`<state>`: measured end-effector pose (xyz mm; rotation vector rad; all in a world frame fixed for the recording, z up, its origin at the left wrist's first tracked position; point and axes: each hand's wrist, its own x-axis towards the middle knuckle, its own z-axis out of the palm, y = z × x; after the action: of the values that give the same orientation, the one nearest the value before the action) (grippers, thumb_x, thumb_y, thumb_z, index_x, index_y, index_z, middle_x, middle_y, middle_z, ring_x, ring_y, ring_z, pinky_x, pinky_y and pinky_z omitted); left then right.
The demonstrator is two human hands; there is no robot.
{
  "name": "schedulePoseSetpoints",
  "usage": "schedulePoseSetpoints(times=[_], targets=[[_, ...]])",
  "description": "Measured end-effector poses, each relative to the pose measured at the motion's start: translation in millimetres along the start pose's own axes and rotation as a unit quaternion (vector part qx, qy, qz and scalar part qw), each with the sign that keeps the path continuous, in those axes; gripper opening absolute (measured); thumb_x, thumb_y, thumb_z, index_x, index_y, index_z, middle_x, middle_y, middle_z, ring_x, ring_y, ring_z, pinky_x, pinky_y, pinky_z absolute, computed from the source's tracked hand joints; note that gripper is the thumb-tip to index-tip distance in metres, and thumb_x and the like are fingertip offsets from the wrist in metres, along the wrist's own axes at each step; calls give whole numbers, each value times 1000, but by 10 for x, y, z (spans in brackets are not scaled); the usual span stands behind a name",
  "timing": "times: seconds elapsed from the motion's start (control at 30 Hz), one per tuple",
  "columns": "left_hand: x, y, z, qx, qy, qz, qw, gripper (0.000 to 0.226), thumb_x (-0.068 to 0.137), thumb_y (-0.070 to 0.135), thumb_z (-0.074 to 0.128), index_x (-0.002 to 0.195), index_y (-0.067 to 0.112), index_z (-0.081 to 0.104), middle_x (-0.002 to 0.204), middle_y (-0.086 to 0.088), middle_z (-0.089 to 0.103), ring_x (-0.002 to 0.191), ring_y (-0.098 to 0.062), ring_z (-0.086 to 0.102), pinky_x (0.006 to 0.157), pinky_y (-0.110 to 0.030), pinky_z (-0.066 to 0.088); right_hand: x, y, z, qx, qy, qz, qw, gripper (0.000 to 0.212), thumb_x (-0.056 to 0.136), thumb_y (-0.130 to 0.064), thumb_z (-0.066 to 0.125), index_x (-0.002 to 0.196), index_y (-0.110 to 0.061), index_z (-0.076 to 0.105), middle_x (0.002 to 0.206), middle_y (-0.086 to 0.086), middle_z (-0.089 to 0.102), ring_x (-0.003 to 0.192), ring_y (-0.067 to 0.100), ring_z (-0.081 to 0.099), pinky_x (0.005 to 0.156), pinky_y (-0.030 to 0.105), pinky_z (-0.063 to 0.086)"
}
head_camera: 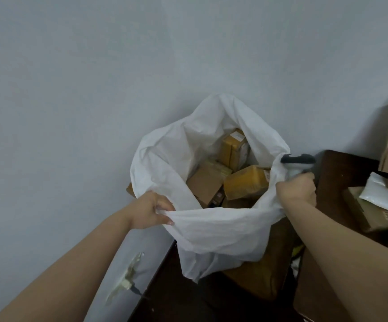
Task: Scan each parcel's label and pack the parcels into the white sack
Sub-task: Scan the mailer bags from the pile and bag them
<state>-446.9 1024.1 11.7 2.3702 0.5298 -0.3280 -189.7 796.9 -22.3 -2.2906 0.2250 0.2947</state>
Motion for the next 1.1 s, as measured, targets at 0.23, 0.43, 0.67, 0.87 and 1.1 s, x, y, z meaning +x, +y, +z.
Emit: schedulePoseSetpoints(times=[0.23, 0.43, 0.67, 0.87, 1.1], targets=[[88, 6, -3, 53, -32, -18, 998, 37, 56, 58, 85, 86, 41, 72, 107, 15, 65, 105, -6, 57, 99, -31, 47, -86, 243, -481, 35, 33, 54, 997, 56, 83, -13, 74, 129, -2, 44, 118, 22, 60, 105, 41, 61, 89, 49, 52], [266, 395, 49, 69, -21, 56, 996, 49, 49, 81, 66, 82, 46, 73, 102, 24, 67, 104, 4, 56, 95, -20, 41, -192, 529, -733, 201, -28, 116, 972, 26, 85, -11, 72, 104, 5, 64, 90, 23, 68, 57, 25, 60, 49, 29, 46], [616, 1086, 404, 32, -16, 153, 988, 26, 77, 49, 76, 93, 29, 78, 87, 23, 70, 81, 12, 61, 73, -8, 43, -485, 683, -1216, 238, -146, 179, 943, 17, 93, -8, 65, 103, 4, 58, 76, 19, 62, 52, 20, 49, 46, 29, 44], [899, 1763, 704, 33, -39, 216, 975, 25, 80, 48, 73, 98, 30, 76, 95, 22, 70, 91, 11, 61, 81, -12, 44, -521, 1071, -1933, 215, -79, 105, 968, 20, 92, -12, 68, 98, 7, 62, 71, 15, 60, 48, 19, 47, 46, 29, 42], [1085, 2838, 1072, 30, -47, 288, 956, 22, 84, 42, 72, 101, 27, 73, 98, 19, 69, 95, 9, 60, 81, -6, 41, -387, 1338, -2842, 242, -13, 50, 969, 21, 89, -13, 70, 95, 4, 60, 68, 14, 60, 42, 17, 45, 44, 27, 42]])
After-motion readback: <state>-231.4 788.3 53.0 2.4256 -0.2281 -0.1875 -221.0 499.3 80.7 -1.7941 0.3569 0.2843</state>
